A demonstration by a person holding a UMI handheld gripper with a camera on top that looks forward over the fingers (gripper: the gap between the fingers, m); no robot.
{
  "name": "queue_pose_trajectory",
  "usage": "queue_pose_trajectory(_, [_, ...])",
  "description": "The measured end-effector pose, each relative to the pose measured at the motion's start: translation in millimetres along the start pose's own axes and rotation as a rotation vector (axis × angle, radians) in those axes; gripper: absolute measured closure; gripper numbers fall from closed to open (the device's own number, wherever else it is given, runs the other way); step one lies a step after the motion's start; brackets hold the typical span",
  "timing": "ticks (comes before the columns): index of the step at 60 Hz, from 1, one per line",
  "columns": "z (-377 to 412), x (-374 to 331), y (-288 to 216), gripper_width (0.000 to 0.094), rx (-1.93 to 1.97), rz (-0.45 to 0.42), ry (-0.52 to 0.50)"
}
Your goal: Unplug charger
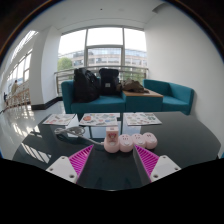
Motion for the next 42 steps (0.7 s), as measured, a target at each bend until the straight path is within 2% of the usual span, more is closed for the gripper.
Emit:
queue_pose_trajectory(12, [1.7, 88.5, -15.8, 0.0259, -0.008, 0.005, 0.003])
queue_pose_trajectory(14, [3.3, 96.8, -16.5, 0.0315, -0.007, 0.005, 0.0])
queue_pose_trajectory(18, [3.5, 107.6, -12.6, 0.0491, -0.013, 0.024, 0.012])
queue_pose_trajectory(22, [-6.4, 126.7, -9.3, 0.0601, -0.041, 0.023, 0.052])
queue_pose_trajectory(34, [-10.3, 131.4, -9.3, 0.0738, 0.028, -0.005, 0.033])
queue_pose_trajectory(40, [-7.9, 126.2, -19.6, 0.0783, 0.063, 0.049, 0.03])
queue_pose_trajectory(42, [-12.0, 121.3, -72.1, 0.0785, 0.094, -0.069, 0.001])
Point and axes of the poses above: the point between the fingertips, and its own axes, seen from behind it with the camera up: z to the left, y down, x forward, the way the camera looks, the point moved 6 cm from there along -x, backward, against the way the camera looks, and after that the axes turned 5 degrees about -y, right-handed, at the moved point
